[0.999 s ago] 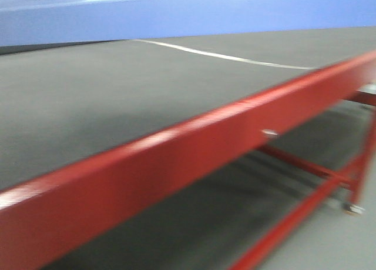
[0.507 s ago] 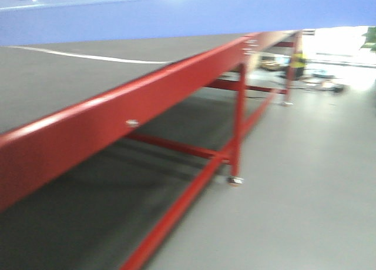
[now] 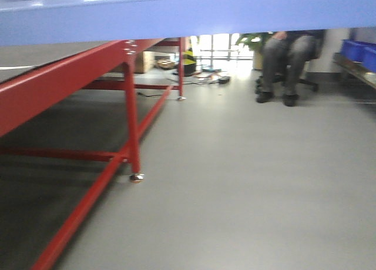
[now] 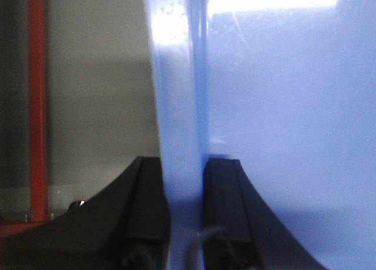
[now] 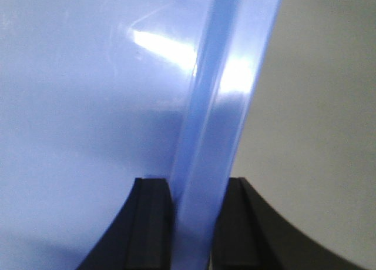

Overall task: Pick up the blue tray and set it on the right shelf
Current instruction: 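Carry the tray with both grippers while driving to the shelving rack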

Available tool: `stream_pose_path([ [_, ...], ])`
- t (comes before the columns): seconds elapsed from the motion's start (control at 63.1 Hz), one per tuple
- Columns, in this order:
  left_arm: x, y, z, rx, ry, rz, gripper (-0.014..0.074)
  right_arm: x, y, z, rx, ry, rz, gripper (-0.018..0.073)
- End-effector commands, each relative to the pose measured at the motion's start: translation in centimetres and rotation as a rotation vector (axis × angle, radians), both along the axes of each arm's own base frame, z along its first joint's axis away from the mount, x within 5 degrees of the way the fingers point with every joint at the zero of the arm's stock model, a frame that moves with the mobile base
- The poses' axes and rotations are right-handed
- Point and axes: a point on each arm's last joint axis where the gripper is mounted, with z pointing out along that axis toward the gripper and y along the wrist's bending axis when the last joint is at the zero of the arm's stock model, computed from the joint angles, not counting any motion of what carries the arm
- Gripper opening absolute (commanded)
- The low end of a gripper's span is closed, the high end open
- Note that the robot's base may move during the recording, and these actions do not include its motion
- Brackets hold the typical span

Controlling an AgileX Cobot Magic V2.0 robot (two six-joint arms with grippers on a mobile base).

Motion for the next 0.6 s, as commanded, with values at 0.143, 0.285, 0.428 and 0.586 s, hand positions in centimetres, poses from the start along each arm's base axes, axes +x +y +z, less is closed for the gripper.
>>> stream_pose_path([
  [0.143, -1.49, 0.45, 1.24, 0.039, 0.019, -0.041, -0.0049, -0.38, 0.16, 1.95, 0.044, -0.122, 0.055, 0.0056],
  [0.285, -1.49, 0.45, 1.24, 0.039, 0.019, -0.041, -0.0049, -0.38, 0.16, 1.95, 0.044, -0.122, 0.055, 0.0056],
  [0.428, -1.49, 0.45, 1.24, 0.039, 0.019, -0.041, -0.0049, -0.38, 0.16, 1.95, 0.044, -0.122, 0.055, 0.0056],
  [0.586, -1.49, 0.45, 1.24, 0.039, 0.019, -0.041, -0.0048, -0.38, 0.16, 1.95, 0.044, -0.122, 0.055, 0.0056],
])
